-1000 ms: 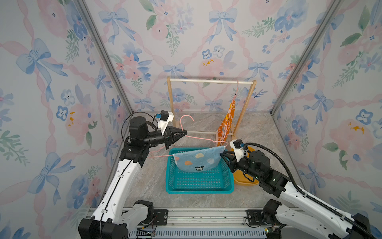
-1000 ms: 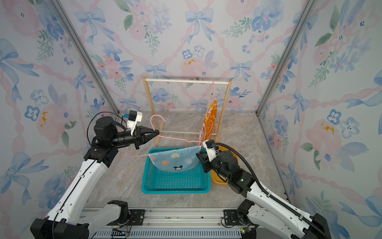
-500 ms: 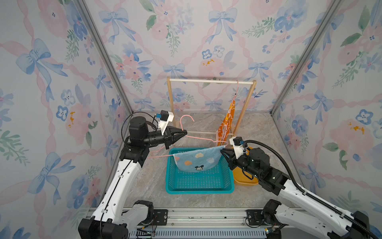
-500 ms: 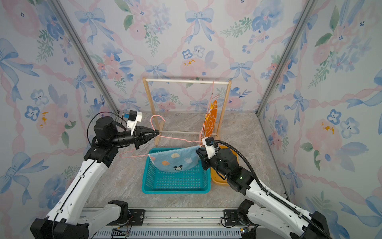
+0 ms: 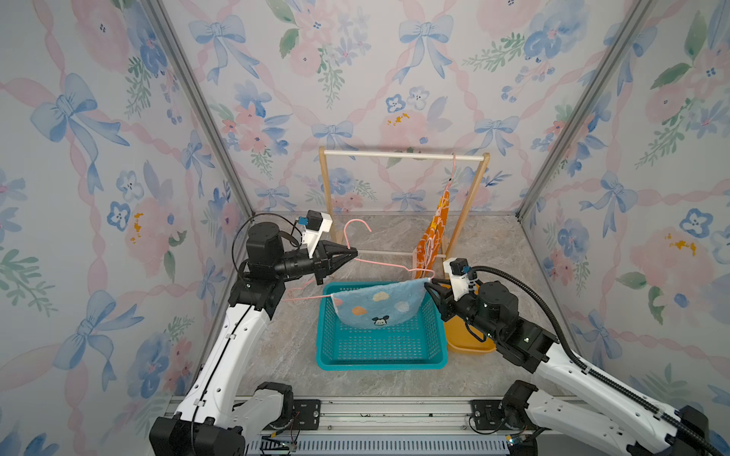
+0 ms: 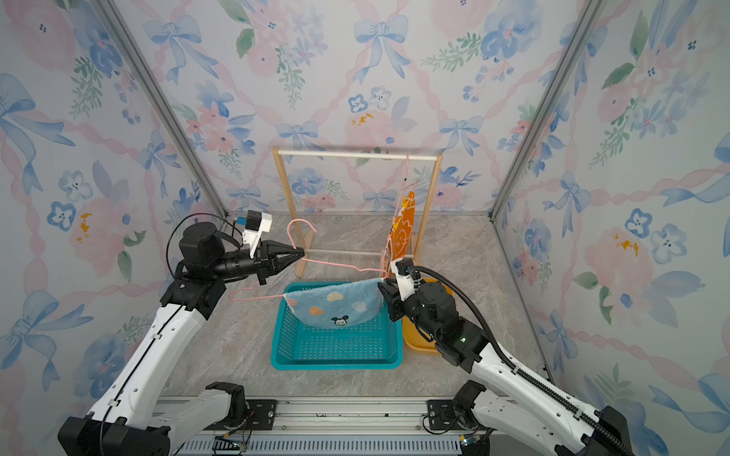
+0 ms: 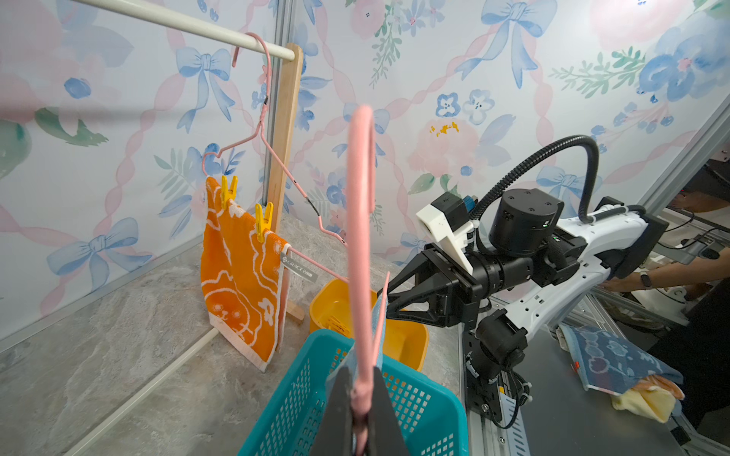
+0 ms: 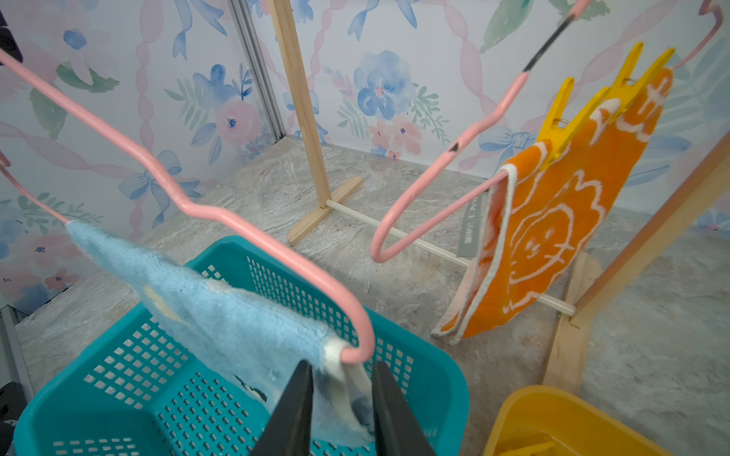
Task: Remove the clothespins securing towels to the hanger
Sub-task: Remove the towel from the hanger.
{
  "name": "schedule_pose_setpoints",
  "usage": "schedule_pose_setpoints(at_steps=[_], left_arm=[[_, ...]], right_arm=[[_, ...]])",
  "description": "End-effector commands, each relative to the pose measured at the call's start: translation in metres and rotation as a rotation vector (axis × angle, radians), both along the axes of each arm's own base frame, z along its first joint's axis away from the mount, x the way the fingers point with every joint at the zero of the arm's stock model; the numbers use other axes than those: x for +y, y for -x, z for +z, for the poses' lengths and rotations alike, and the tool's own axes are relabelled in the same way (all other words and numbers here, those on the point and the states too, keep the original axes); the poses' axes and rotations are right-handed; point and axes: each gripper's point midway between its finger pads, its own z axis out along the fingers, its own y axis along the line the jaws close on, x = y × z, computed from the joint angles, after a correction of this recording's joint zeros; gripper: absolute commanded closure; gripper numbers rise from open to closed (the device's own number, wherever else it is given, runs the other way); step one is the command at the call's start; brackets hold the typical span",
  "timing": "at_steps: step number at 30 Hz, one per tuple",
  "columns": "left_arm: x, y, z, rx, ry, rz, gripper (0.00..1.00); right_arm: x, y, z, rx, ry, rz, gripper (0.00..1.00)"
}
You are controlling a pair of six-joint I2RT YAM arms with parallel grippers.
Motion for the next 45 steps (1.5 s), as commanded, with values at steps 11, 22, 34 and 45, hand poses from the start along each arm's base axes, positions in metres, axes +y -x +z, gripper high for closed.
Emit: schedule_pose_setpoints(at_steps=[11,22,34,45], left_arm=[[0.001,0.002,0.01,-0.043,0.005,0.005,1.0],[0.004,-0.006,0.007,-0.029,0.001,0.035,1.0],[0.005,-0.012,0.004,-0.016,-0.002,0.048,1.0],[0.006,-0.014,0.002,-0.009,-0.003,0.054,1.0]], right_arm=[[0.005,0.005,0.013,-0.01,0.006,0.018,1.0],[0.013,0.039,0.04,-0.052,0.068,0.132,1.0],[0.056,0.086,0.129,-0.217,0.069,0.4,1.0],[0.086,0.103,0.217,-0.347,-0.035,0.546,1.0]])
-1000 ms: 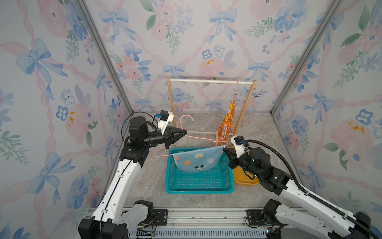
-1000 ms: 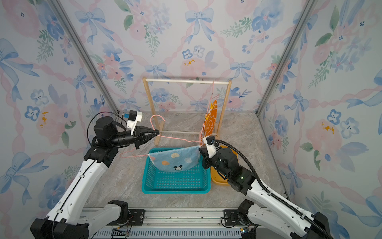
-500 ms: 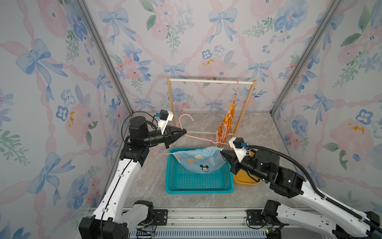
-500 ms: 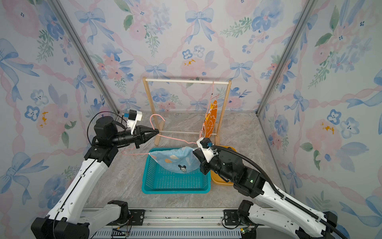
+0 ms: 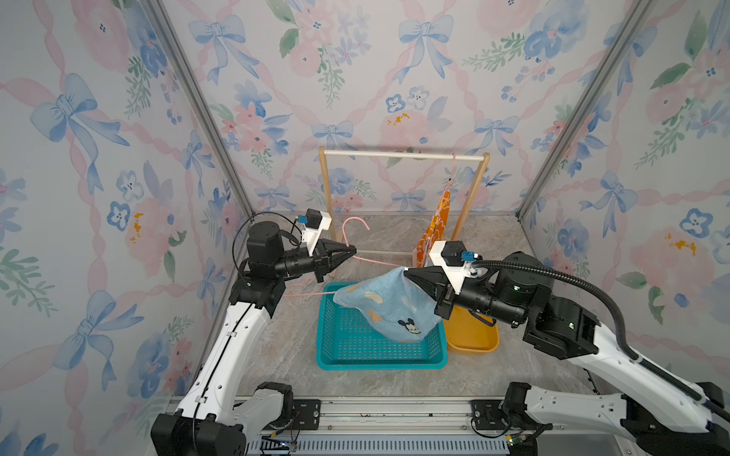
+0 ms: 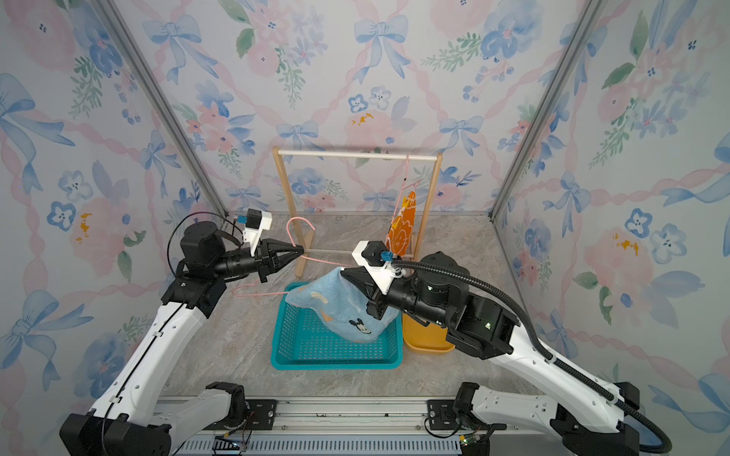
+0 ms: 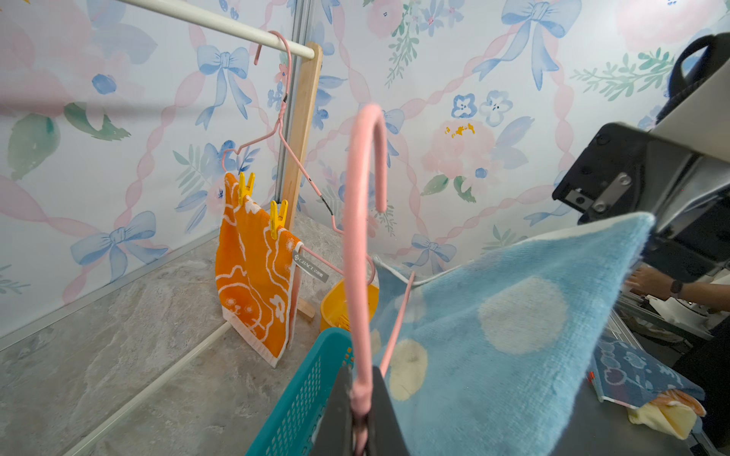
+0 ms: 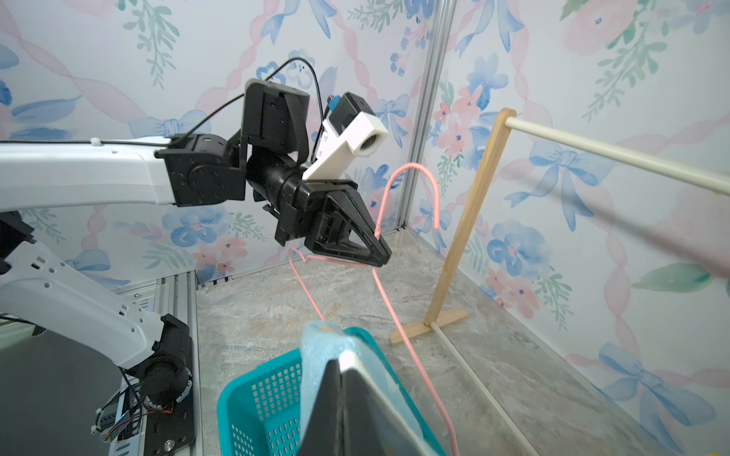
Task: Remove the clothespins securing towels to the hanger
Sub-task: Remove the towel from the hanger.
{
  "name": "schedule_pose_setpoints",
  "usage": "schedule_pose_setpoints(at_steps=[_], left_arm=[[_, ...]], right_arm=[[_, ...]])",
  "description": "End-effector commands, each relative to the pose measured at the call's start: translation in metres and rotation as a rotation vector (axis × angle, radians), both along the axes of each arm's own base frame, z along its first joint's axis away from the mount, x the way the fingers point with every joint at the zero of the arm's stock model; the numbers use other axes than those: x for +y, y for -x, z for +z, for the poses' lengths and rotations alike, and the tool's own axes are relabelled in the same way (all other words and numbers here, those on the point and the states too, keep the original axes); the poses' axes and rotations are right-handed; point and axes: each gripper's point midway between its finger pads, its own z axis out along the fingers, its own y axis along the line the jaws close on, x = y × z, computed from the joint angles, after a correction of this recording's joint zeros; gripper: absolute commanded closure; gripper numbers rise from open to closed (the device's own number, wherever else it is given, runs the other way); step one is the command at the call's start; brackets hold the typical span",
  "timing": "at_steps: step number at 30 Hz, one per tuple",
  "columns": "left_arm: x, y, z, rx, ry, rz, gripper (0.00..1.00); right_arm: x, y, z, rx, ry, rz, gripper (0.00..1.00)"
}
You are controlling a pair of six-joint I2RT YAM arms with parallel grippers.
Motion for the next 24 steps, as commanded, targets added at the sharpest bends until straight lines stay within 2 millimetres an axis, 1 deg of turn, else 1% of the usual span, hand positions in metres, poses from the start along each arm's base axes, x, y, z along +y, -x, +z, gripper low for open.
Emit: schedule_pose_setpoints(at_steps=[1,4,7,12,15,20,24], left_arm=[[0.002,-0.004,0.006,-0.021,0.004,0.014,1.0],[0.003,-0.004,0.007,-0.026,0.003,0.024,1.0],[0.003,-0.005,0.006,-0.022,0.003,0.023,1.0],[0.003,-0.004,0.008,-0.027,0.005,0.019,1.0],[0.003,-0.004,0.009,-0.029,0.005,0.019,1.0],[0.004,-0.005,0.008,-0.03,0.003,0.023,1.0],[0.004,-0.007,0.007,-0.021,0.003,0.024,1.0]], right_arm=[[0.002,0.014,0.037,-0.057,-0.059,0.067,1.0],[0.001,0.019,0.065,-0.074,-0.125,0.086,1.0],[-0.001,0.026,0.087,-0.089,-0.167,0.113,1.0],[-0.004,0.035,0.11,-0.1,-0.216,0.153,1.0],[-0.006,0.038,0.117,-0.107,-0.234,0.161,1.0],[0.002,0.034,0.103,-0.078,-0.19,0.162,1.0],[0.001,0.035,0.108,-0.087,-0.201,0.166,1.0]])
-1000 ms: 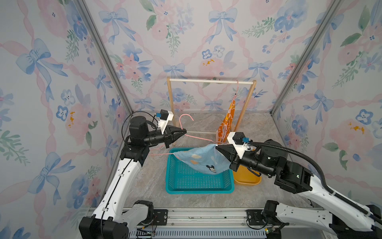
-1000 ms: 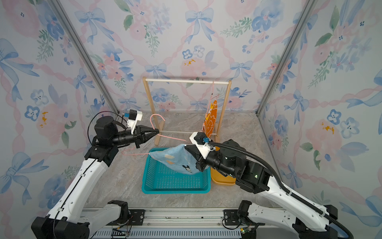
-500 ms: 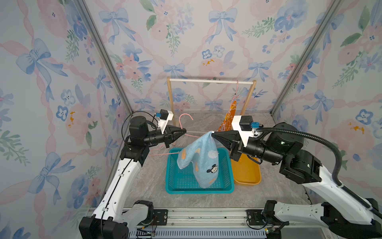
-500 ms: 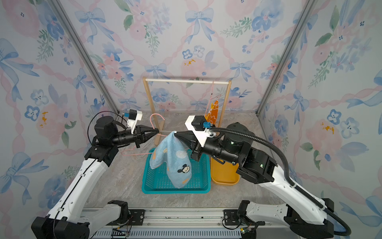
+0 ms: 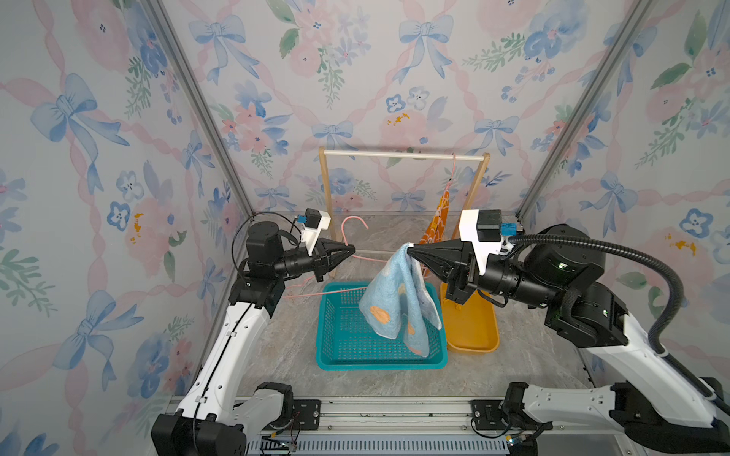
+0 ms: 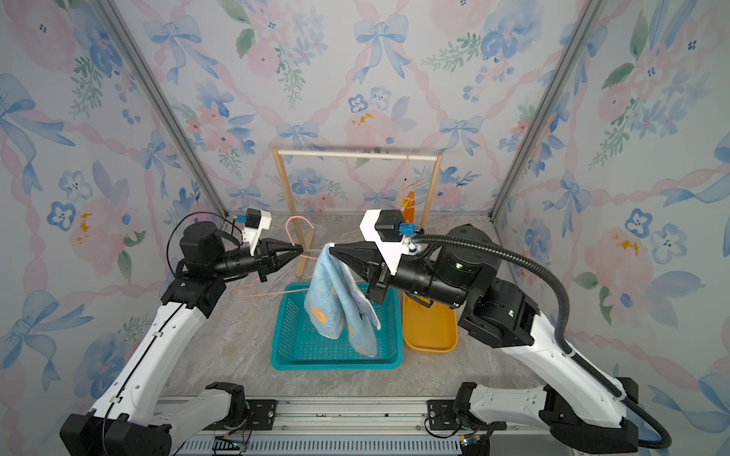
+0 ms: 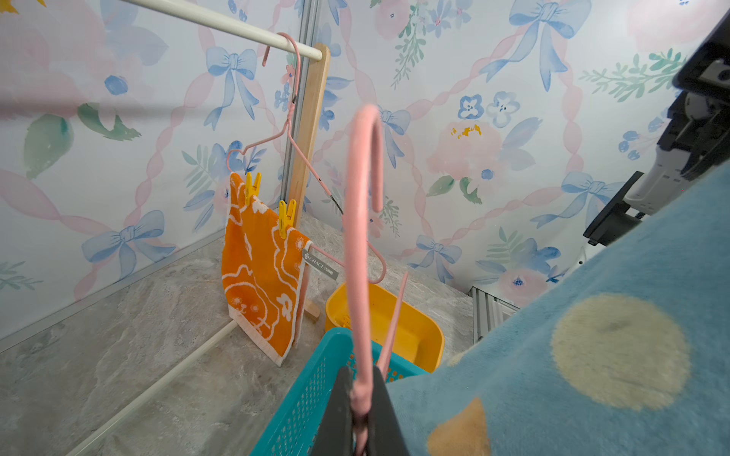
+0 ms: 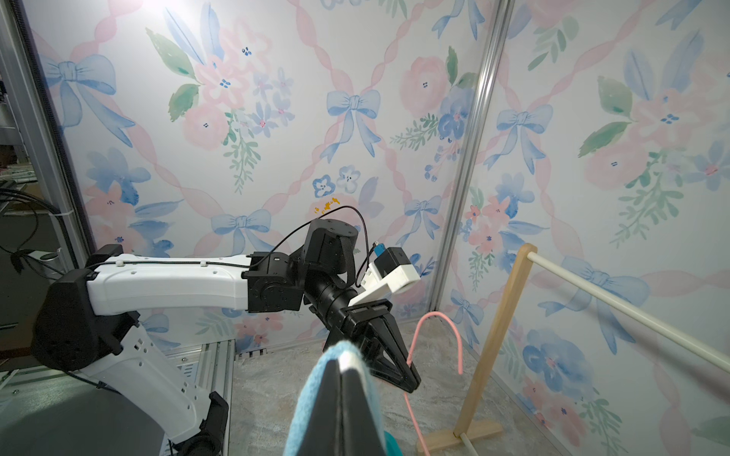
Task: Remove the clothespins securing towels to the hanger
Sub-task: Remove the towel from the hanger, then place the towel in the basket.
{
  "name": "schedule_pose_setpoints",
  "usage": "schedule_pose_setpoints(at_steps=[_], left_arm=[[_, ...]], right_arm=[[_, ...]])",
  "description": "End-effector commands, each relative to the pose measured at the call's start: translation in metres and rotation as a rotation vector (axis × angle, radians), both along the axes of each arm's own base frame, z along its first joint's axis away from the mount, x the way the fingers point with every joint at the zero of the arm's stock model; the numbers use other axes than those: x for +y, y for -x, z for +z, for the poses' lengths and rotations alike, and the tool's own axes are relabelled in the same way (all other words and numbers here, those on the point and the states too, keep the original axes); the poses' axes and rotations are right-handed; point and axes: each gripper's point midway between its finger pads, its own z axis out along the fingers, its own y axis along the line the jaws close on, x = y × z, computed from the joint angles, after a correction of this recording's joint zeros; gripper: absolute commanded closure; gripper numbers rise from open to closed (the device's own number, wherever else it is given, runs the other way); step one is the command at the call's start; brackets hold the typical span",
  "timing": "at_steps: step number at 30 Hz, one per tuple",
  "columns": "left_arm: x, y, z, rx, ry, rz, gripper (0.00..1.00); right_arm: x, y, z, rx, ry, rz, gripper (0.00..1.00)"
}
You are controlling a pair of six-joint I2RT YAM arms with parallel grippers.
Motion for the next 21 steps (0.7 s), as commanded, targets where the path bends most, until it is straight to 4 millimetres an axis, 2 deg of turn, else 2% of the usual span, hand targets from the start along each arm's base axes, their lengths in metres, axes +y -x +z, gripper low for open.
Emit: schedule_pose_setpoints(at_steps=[1,9,16,21], left_arm=[[0.001,-0.004,0.007,-0.022,0.005,0.008,1.0],[0.002,-0.01,0.001,-0.005,-0.001,0.026,1.0],[0.003,-0.013,-0.002,0.003,-0.004,0.036,1.0],[0.003,-0.013,-0.002,0.0,-0.005,0.041,1.0]], right_arm=[[-0.004,0.009,0.016,-0.009,-0.04,0.028,1.0],[-0.007,0.015,0.028,-0.023,-0.074,0.051,1.0],[-0.016,0.03,0.055,-0.041,-0.131,0.107,1.0],[-0.015,0.028,0.052,-0.033,-0.122,0.096,1.0]])
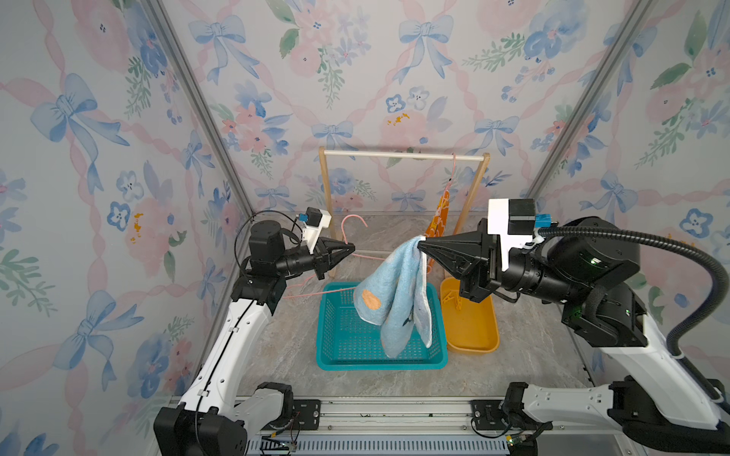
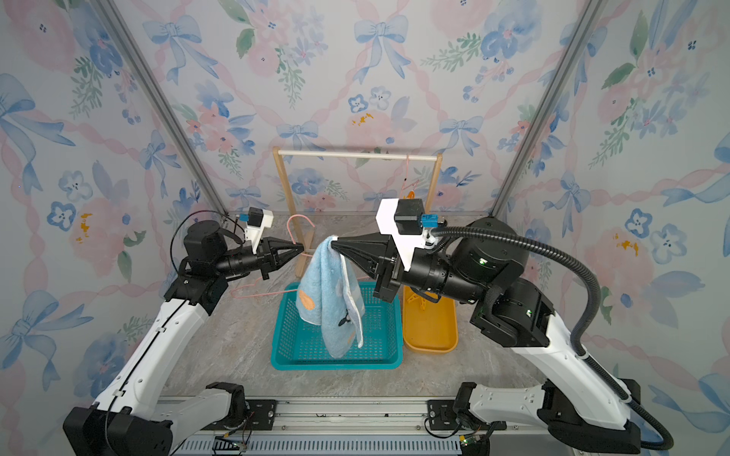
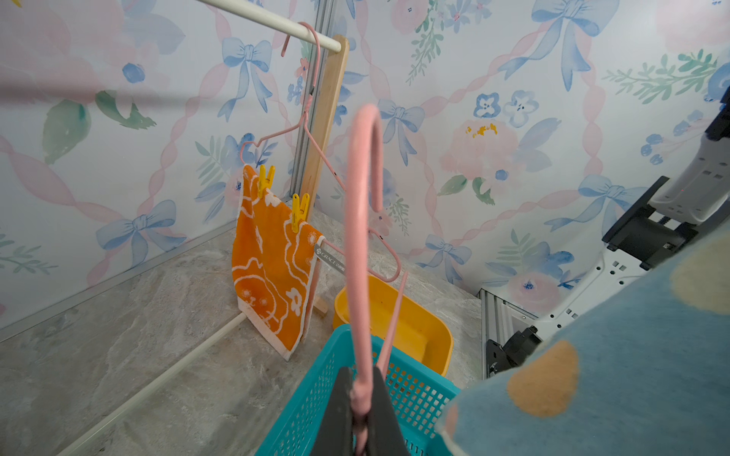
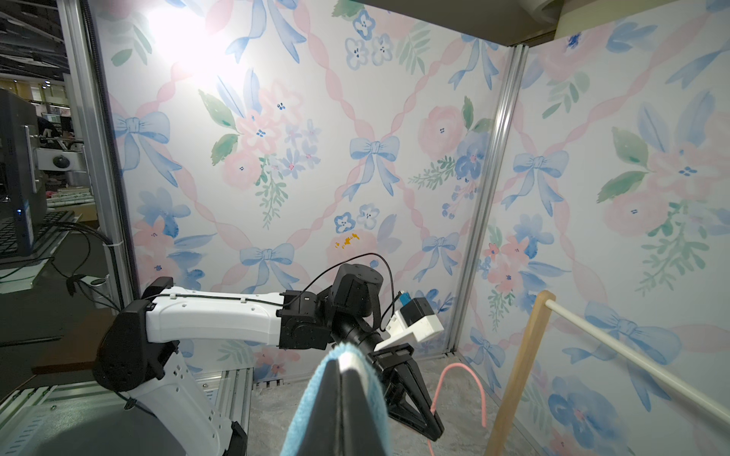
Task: Remove the clothespins securing towels to the hanger
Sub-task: Place the towel in the basket.
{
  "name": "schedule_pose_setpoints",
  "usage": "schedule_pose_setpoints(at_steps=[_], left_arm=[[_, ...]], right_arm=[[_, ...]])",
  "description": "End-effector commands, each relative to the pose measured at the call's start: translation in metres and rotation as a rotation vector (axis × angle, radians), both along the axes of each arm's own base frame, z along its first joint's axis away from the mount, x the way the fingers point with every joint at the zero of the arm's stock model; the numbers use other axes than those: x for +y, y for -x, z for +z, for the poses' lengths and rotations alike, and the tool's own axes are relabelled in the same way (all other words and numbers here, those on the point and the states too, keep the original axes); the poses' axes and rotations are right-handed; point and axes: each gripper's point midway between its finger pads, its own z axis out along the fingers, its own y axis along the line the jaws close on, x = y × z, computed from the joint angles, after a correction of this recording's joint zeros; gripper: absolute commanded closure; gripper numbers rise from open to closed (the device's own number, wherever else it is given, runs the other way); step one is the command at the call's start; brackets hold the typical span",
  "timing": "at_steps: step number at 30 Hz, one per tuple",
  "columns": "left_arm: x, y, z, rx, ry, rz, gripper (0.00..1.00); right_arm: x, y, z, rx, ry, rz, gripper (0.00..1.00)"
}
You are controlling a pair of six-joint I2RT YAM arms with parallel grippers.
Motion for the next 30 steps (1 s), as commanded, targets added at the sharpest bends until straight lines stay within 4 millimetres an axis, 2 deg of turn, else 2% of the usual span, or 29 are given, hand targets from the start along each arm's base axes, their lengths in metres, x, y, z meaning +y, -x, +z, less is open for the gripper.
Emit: schedule_pose_setpoints(at_steps=[1,7,10,19,24,30], left_arm=[[0.002,-0.003,0.005,-0.021,0.004,0.013,1.0],[0.003,-0.002,0.006,-0.026,0.003,0.014,1.0],[0.003,-0.002,0.006,-0.026,0.003,0.015,1.0],[0.002,-0.001,0.01,-0.028,0.008,0.01,1.0],[0.004,0.001,0.012,-0.041,0.007,0.019,1.0],[0.004,0.003,0.014,-0.047,0.008,0.018,1.0]], right_arm=[[-0.002,0.005,0.008,0.005,-0.026,0.018,1.0],[-0.001,-0.003,-0.006,0.025,-0.01,-0.011,1.0],[0.001,-0.011,-0.022,0.056,0.004,-0.03,1.0],[-0.011,-0.053,-0.108,0.23,0.034,-0.155,1.0],[-0.006,-0.064,-0.153,0.282,0.136,-0.2,1.0],[0.008,-0.078,-0.217,0.374,0.26,-0.226,1.0]])
